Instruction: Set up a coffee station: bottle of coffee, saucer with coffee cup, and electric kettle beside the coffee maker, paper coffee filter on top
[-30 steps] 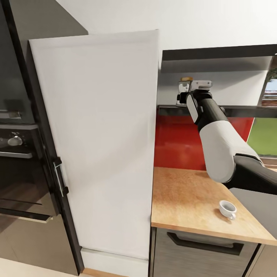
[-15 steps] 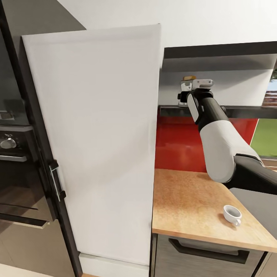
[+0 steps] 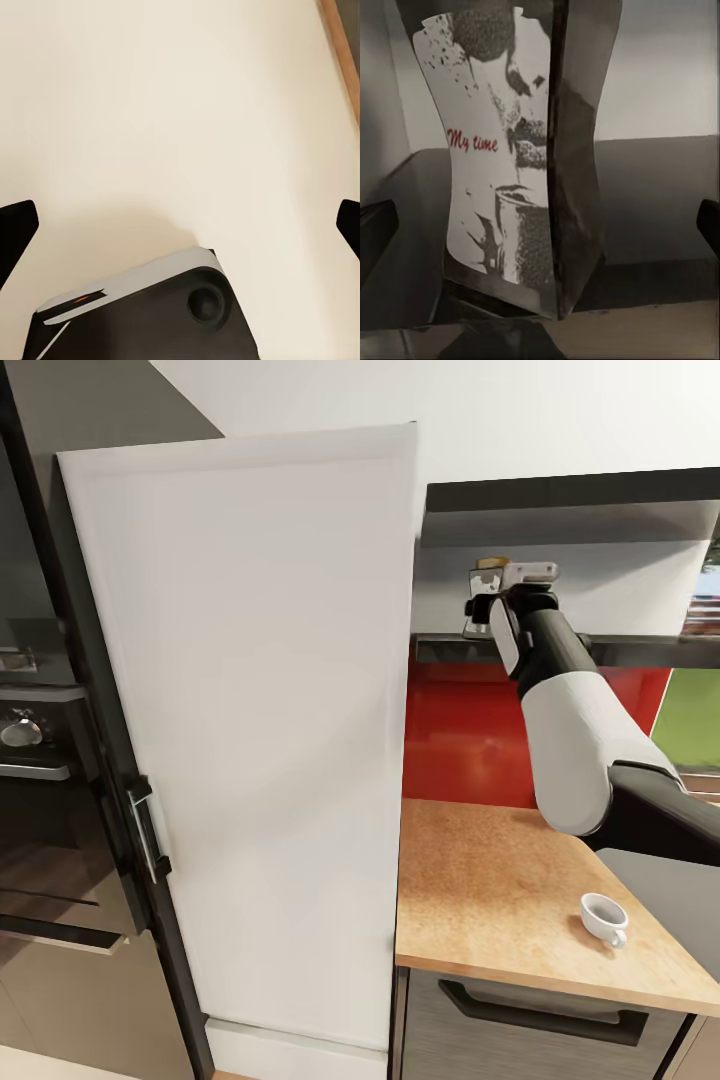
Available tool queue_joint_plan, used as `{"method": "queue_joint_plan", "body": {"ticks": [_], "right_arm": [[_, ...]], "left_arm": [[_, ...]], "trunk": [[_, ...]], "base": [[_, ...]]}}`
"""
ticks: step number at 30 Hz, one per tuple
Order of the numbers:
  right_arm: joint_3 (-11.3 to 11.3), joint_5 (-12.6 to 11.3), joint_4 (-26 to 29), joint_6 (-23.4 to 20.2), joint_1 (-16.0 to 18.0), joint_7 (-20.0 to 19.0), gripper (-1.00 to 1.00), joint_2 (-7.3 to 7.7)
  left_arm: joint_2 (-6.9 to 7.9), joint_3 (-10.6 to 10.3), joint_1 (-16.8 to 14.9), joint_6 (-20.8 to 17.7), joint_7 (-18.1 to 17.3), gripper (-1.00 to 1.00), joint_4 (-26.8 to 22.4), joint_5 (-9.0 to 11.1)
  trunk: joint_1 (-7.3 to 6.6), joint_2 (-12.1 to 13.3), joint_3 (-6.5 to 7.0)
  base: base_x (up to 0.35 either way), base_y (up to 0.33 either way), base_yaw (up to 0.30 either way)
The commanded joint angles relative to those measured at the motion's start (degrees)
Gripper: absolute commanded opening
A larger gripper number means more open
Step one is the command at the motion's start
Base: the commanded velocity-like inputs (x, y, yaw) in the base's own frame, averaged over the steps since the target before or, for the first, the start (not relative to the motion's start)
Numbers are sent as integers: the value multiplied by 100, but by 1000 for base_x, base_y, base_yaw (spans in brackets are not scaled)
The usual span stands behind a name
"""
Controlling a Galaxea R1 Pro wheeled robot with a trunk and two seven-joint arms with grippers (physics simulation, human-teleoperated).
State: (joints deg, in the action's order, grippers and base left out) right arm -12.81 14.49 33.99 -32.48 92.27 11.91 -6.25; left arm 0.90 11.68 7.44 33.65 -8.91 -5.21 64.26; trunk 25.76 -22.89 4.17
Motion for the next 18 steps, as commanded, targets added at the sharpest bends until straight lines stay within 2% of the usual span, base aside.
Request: {"method": "queue_joint_plan", "body": {"ticks": [1, 6, 9, 18], "right_arm": [[-27, 42, 44, -70, 2, -7, 100, -7], [-21, 20, 339, -539, 74, 112, 100, -14], [-20, 14, 368, -668, 145, 178, 100, -36], [-20, 11, 380, -763, 209, 213, 100, -141]], "left_arm": [[-2, 45, 3, -7, -59, 100, -6, 26], [-2, 46, 3, -4, -63, 100, -6, 25], [-2, 47, 3, -2, -62, 100, -6, 25], [-2, 47, 3, -2, -61, 100, -5, 25]], "trunk": [[2, -3, -1], [2, -3, -1], [2, -3, -1], [2, -3, -1]], "base": [[0, 0, 0], [0, 0, 0], [0, 0, 0], [0, 0, 0]]}}
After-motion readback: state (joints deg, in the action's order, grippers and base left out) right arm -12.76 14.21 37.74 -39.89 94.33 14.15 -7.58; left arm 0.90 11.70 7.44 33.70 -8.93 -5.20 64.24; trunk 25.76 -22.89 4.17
